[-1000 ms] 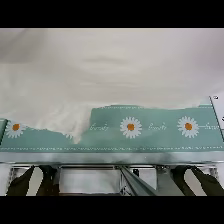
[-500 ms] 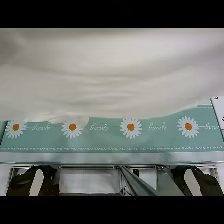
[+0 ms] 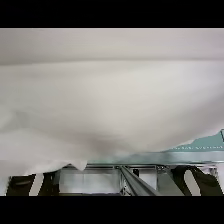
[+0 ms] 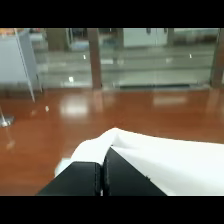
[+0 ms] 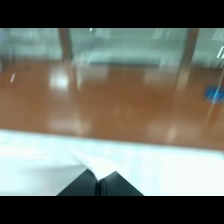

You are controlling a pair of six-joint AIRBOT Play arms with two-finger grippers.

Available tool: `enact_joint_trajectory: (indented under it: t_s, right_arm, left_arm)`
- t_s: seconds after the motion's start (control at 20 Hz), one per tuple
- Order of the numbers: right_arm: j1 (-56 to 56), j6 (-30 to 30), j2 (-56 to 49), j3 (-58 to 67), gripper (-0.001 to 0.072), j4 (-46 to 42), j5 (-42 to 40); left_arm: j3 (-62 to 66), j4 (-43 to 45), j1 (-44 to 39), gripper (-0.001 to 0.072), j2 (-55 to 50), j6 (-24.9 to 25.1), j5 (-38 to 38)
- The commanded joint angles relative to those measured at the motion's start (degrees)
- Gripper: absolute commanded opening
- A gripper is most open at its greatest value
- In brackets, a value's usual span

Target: Fold the shirts.

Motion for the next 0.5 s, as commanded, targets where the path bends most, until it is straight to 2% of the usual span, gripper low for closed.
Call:
enact_joint_trajectory:
  t_s: [0.0,0.1,0.25,0.45]
  right_arm:
    - [0.98,-0.2,0.11,-12.96,0.0024,1.27,1.05]
    - [0.98,-2.34,-1.29,-22.6,0.0024,0.79,-1.4]
    - [0.98,-5.81,-8.09,-33.94,0.0024,1.22,-9.94]
    - [1.01,-9.7,-26.18,-35.95,0.0024,4.74,-21.73]
  left_arm:
    - [-9.6,-4.94,-0.17,0.0023,-4.07,-1.64,-1.2]
    - [-16.94,-8.48,-0.17,0.0023,-8.22,-1.64,0.74]
    - [-24.81,-9.46,-0.28,0.0022,-17.51,-1.64,7.28]
    - [-25.42,-13.75,-0.31,0.0022,-34.1,-1.66,17.31]
